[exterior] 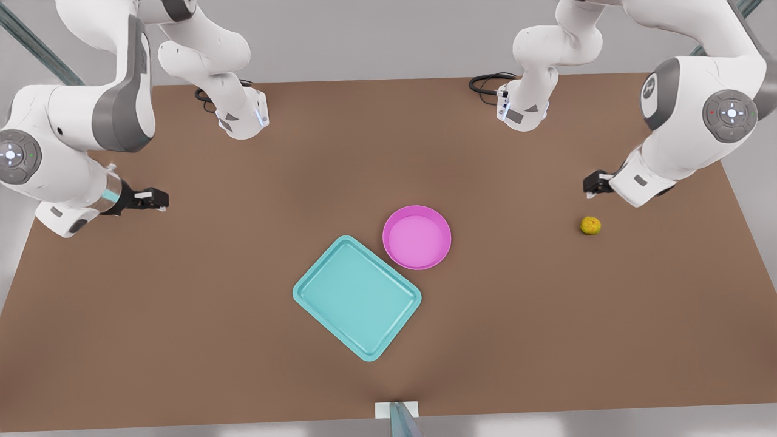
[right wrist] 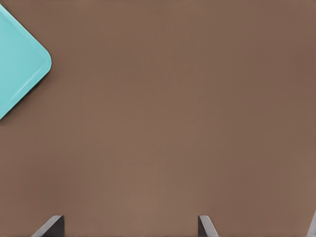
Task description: Place the orange on the plate with the left arm and the plate on the tray with the right arm
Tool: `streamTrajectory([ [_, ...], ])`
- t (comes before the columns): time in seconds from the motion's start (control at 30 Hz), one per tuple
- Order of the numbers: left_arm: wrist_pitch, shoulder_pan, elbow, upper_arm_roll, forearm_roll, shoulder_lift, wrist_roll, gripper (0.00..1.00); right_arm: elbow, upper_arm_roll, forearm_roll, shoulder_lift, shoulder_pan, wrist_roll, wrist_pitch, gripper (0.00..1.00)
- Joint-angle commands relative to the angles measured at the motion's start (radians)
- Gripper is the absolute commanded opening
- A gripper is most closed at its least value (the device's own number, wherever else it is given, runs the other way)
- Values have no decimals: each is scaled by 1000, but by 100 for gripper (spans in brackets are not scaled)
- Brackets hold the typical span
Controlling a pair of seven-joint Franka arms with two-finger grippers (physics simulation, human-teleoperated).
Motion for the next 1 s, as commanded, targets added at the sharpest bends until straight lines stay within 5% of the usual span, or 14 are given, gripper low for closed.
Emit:
streamTrajectory([
  [0.0, 48, 1, 1, 13, -4, 0, 2, 100, 1, -2, -4, 5, 2, -45, 25, 100],
  [0.07, 22, 6, -43, 46, 4, 73, -8, 100, 4, -2, -4, 19, -1, -44, 28, 100],
  [0.27, 692, 18, -534, 214, 1, 179, 165, 100, 1, -7, -3, 18, -3, -42, 16, 100],
  [0.47, 900, 47, -655, 272, -1, 234, 234, 100, 0, -8, 5, 19, -3, -39, 16, 100],
  [0.97, 829, 61, -730, 298, 4, 263, 441, 100, 30, -11, 22, 15, -21, -36, 1, 100],
])
